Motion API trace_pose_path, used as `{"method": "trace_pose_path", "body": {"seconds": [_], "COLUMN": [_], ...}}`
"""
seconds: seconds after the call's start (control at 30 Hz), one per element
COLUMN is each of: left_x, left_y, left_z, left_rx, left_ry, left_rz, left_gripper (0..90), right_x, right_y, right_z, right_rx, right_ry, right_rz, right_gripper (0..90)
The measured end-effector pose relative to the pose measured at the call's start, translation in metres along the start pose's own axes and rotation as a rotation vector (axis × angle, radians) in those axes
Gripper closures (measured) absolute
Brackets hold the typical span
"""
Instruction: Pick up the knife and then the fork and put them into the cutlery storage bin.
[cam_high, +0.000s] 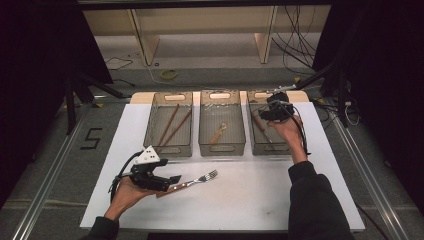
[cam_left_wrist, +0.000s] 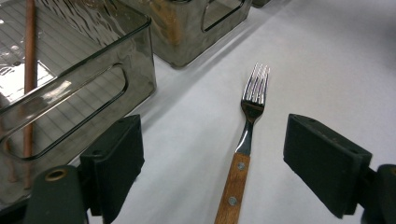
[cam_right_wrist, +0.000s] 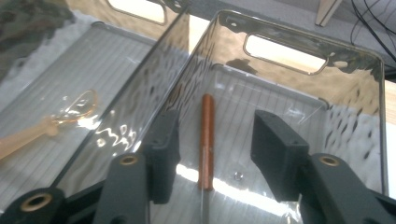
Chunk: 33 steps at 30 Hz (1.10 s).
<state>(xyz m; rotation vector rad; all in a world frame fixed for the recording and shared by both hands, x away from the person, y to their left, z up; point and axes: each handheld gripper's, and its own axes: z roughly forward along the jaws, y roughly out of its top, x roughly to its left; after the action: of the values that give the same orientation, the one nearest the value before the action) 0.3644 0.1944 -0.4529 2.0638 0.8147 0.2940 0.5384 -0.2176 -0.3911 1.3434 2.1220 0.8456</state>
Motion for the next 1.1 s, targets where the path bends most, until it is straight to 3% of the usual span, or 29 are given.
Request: {"method": "trace_pose_path", "body": {"seconds": [0.13,0.23,0.37,0.53,0.63,0.83,1.0,1.1], "left_x": [0.000,0.000,-0.002,-0.003,-0.004,-0.006,-0.006,-0.005], "left_y": [0.001,0.003,0.003,0.003,0.002,0.001,-0.001,-0.004], "left_z": [0.000,-0.001,0.000,0.002,0.003,0.007,0.011,0.012], "left_rx": [0.032,0.057,0.138,0.234,0.272,0.333,0.383,0.413], "left_ry": [-0.013,-0.023,-0.038,-0.037,-0.038,-0.029,-0.010,-0.004], "left_rz": [0.005,0.005,0.021,0.036,0.025,0.044,0.052,0.060], "left_gripper": [19.6,20.1,21.1,24.5,26.4,30.2,31.9,33.6], "right_x": [0.001,0.006,0.017,0.037,0.048,0.058,0.061,0.065], "right_y": [-0.005,-0.013,-0.027,-0.048,-0.062,-0.088,-0.099,-0.105], "right_z": [-0.015,-0.031,-0.055,-0.077,-0.084,-0.088,-0.090,-0.091], "right_rx": [-0.024,-0.056,-0.096,-0.123,-0.136,-0.148,-0.155,-0.145], "right_ry": [0.031,0.082,0.178,0.252,0.287,0.358,0.405,0.410], "right_rz": [-0.015,-0.044,-0.065,-0.108,-0.133,-0.148,-0.136,-0.152], "right_gripper": [42.3,39.0,36.3,34.6,34.0,33.8,33.3,33.3]}}
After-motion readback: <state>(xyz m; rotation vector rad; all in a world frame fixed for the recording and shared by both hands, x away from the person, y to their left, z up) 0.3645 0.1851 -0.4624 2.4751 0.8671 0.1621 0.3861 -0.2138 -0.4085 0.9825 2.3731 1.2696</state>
